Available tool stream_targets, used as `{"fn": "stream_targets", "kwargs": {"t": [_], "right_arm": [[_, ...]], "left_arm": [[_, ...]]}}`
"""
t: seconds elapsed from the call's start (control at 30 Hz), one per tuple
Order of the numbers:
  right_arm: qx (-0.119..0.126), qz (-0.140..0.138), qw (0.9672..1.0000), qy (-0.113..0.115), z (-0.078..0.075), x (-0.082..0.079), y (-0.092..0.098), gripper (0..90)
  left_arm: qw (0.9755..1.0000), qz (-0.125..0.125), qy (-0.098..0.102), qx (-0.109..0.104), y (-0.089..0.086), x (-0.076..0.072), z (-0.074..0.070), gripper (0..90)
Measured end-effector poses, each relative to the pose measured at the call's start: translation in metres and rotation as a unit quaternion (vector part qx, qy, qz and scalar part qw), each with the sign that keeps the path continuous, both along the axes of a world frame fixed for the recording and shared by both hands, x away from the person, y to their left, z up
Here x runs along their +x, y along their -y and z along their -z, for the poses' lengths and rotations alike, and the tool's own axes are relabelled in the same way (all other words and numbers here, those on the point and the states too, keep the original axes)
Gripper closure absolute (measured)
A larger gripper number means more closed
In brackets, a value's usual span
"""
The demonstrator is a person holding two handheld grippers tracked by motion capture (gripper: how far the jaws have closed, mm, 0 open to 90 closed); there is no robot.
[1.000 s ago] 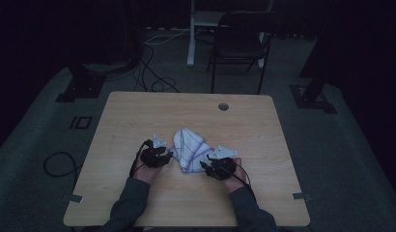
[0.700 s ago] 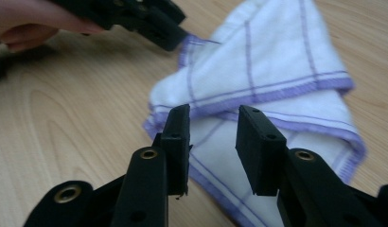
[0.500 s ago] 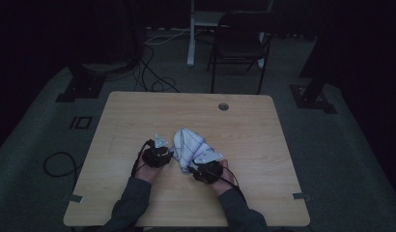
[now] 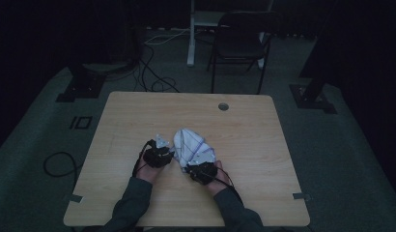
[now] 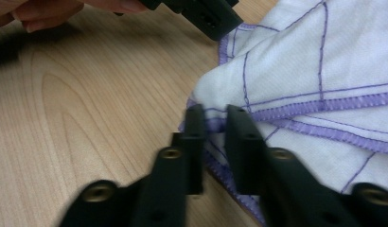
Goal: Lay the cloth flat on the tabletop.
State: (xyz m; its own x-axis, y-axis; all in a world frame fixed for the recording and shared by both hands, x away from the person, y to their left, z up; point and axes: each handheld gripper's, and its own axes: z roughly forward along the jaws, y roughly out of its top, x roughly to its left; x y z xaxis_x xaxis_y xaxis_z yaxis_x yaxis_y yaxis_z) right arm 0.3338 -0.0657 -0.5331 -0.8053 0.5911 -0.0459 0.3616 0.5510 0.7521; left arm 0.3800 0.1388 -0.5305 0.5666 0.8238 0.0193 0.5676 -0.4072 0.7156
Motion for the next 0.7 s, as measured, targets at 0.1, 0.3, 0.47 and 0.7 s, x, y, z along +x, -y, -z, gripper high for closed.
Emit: {"fn": "stream_targets", "kwargs": {"t": [0.1,0.3,0.47,0.7], "right_arm": [[0.002,0.002,1.0,0.005,-0.002,0.0,0.002,87.7],[0.008,0.018,0.9997,0.016,-0.009,0.002,0.012,88.2],[0.014,0.032,0.9991,0.024,-0.015,0.005,0.024,88.3],[0.014,0.049,0.9982,0.031,-0.02,0.008,0.038,88.4]], "left_arm": [[1.0,0.0,0.0,0.001,0.0,0.0,0.001,68.7],[1.0,0.001,0.0,0.002,0.001,-0.001,0.001,69.1],[1.0,0.003,-0.002,0.004,0.003,0.0,0.002,69.1],[0.9999,0.009,-0.005,0.004,0.008,-0.001,0.003,69.5]]}}
